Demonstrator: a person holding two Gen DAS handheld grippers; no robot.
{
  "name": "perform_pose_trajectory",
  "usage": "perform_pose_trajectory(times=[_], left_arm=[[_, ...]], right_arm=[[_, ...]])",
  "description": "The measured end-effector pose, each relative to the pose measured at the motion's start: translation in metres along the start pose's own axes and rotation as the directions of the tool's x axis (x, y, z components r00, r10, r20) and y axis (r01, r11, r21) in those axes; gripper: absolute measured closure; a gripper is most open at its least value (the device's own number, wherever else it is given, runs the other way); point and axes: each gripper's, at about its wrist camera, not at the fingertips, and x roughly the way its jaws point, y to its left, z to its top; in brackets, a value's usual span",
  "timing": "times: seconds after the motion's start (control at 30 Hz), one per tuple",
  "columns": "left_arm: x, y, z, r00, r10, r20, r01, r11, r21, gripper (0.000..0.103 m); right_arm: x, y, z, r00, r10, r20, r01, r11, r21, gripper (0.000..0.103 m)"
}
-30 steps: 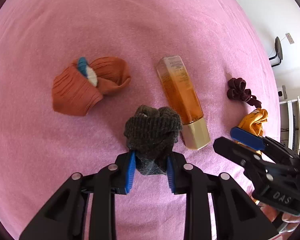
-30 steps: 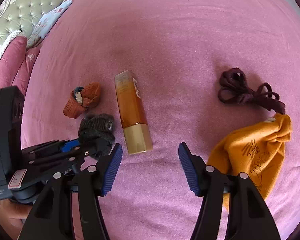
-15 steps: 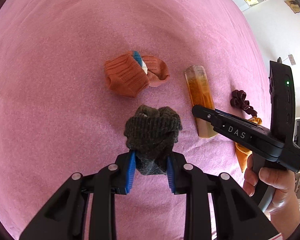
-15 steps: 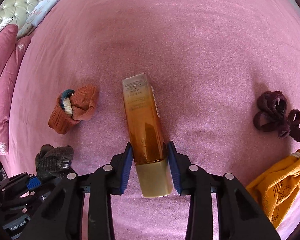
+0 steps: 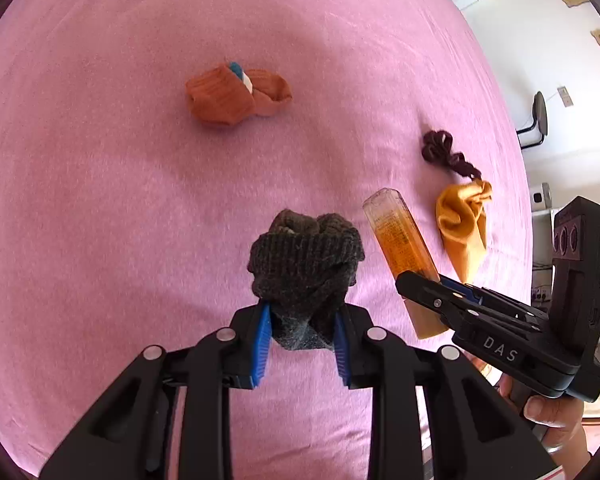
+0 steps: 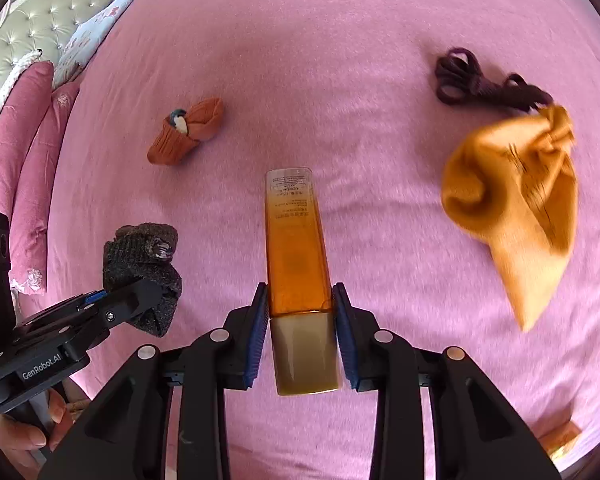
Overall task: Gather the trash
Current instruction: 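Carry grey sock and perfume bottle to the yellow bucket and release both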
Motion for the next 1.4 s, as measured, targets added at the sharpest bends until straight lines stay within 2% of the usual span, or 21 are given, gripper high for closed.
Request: perform_pose_trajectory(times=[0.1, 0.3, 0.67, 0.8, 1.0, 1.2, 1.4], left_arm=[[-0.003, -0.010, -0.025, 0.999, -0.010, -0.030, 0.011, 0.999, 0.041, 0.076], [-0.001, -0.044, -0.078, 0.996, 0.005, -0.091, 0.011, 0.983, 0.181, 0.076], [0.016, -0.118, -0.165, 0.977, 0.038, -0.208, 0.048, 0.919, 0.392, 0.076], [0.031, -0.163, -0.196, 0.965, 0.054, -0.257, 0.076, 0.880, 0.470, 0.076], [0.063, -0.236, -0.251, 0.940, 0.079, -0.331, 0.134, 0.808, 0.573, 0.076], [0.100, -0.305, -0.310, 0.906, 0.111, -0.408, 0.206, 0.726, 0.656, 0.076], [0.138, -0.348, -0.365, 0.865, 0.180, -0.468, 0.252, 0.650, 0.716, 0.076]], right_arm=[[-0.017, -0.007, -0.037, 1.000, -0.006, 0.013, 0.006, 0.999, 0.038, 0.072], [-0.044, -0.017, -0.107, 0.998, -0.014, 0.058, 0.006, 0.992, 0.126, 0.072], [-0.086, -0.058, -0.229, 0.993, -0.034, 0.111, -0.002, 0.950, 0.313, 0.072], [-0.109, -0.090, -0.275, 0.990, -0.058, 0.125, 0.005, 0.920, 0.392, 0.072], [-0.143, -0.154, -0.347, 0.983, -0.108, 0.149, 0.013, 0.850, 0.527, 0.072], [-0.158, -0.215, -0.415, 0.979, -0.146, 0.143, 0.018, 0.759, 0.651, 0.072], [-0.158, -0.261, -0.475, 0.979, -0.158, 0.125, 0.012, 0.665, 0.747, 0.073]])
